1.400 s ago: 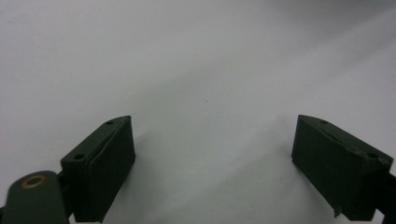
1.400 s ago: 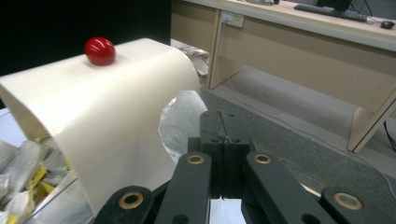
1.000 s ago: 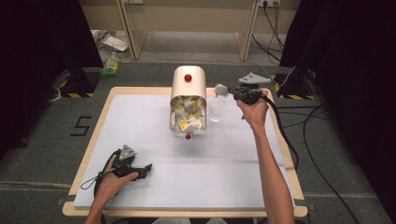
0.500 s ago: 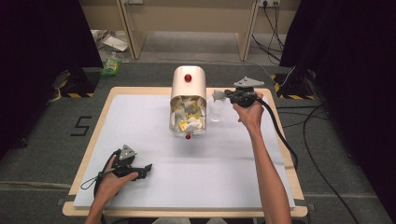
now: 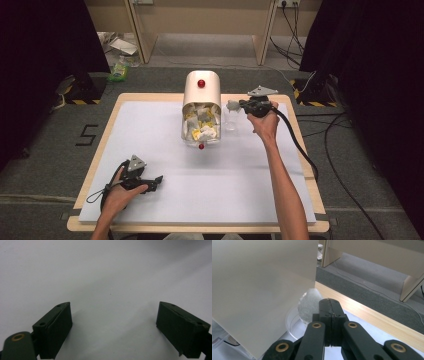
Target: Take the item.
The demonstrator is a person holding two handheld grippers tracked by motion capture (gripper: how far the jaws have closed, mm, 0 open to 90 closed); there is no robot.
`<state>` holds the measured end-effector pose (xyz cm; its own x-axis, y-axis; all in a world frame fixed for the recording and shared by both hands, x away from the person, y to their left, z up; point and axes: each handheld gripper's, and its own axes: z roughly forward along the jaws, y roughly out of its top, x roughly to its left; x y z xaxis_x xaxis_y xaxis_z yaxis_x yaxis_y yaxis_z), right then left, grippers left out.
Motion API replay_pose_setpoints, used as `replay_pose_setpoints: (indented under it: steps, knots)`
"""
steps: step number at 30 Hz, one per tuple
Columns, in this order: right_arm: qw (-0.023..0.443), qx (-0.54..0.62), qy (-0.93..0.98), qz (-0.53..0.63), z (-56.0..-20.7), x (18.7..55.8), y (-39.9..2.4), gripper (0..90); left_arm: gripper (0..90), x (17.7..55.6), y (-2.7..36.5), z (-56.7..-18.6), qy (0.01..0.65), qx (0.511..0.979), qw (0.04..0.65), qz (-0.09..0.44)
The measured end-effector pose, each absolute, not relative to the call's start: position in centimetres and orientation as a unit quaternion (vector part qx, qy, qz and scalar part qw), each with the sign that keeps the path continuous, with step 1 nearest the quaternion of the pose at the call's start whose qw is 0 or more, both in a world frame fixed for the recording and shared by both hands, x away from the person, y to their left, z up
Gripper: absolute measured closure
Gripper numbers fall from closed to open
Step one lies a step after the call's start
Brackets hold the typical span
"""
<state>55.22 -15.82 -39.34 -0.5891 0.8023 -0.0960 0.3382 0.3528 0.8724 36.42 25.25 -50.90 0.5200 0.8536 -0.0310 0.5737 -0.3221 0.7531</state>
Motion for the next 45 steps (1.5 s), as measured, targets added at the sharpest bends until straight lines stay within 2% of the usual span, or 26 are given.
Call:
replay_pose_setpoints:
  steps: [16, 19, 20, 23, 24, 27, 28, 30, 31, 36, 45]
  knots:
    - [0.255, 0.372, 0.786, 0.422, -40.6, 56.1, -15.3, 90.0, 12.2, 36.4, 25.2, -50.9, 0.451, 0.79, 0.368, 0.19]
    - [0.253, 0.374, 0.785, 0.425, -40.7, 56.2, -15.2, 87.1, 12.2, 36.4, 25.2, -50.9, 0.451, 0.79, 0.368, 0.191]
    - [0.248, 0.377, 0.783, 0.429, -40.7, 56.2, -15.2, 82.9, 12.2, 36.4, 25.2, -50.9, 0.451, 0.79, 0.368, 0.19]
    - [0.25, 0.379, 0.78, 0.431, -40.6, 56.3, -15.2, 80.2, 12.2, 36.4, 25.2, -50.9, 0.451, 0.79, 0.368, 0.19]
    - [0.251, 0.381, 0.776, 0.434, -40.5, 56.2, -15.3, 75.7, 12.2, 36.4, 25.2, -50.9, 0.451, 0.79, 0.368, 0.19]
    - [0.254, 0.38, 0.774, 0.439, -40.3, 56.0, -15.4, 71.7, 12.2, 36.4, 25.2, -50.9, 0.452, 0.79, 0.368, 0.191]
    - [0.255, 0.378, 0.77, 0.446, -40.1, 55.7, -15.5, 64.9, 12.2, 36.4, 25.2, -50.9, 0.452, 0.79, 0.368, 0.19]
    - [0.255, 0.377, 0.771, 0.446, -40.0, 55.5, -15.5, 62.4, 12.2, 36.4, 25.2, -50.9, 0.452, 0.79, 0.368, 0.19]
    - [0.255, 0.38, 0.769, 0.446, -39.9, 55.2, -15.6, 55.6, 12.2, 36.4, 25.2, -50.9, 0.452, 0.79, 0.368, 0.191]
    - [0.246, 0.39, 0.759, 0.46, -39.6, 54.3, -16.4, 43.3, 12.2, 36.4, 25.2, -50.9, 0.452, 0.79, 0.368, 0.191]
    - [0.239, 0.391, 0.759, 0.463, -39.4, 52.7, -17.0, 35.1, 12.2, 36.4, 25.2, -50.9, 0.451, 0.791, 0.367, 0.191]
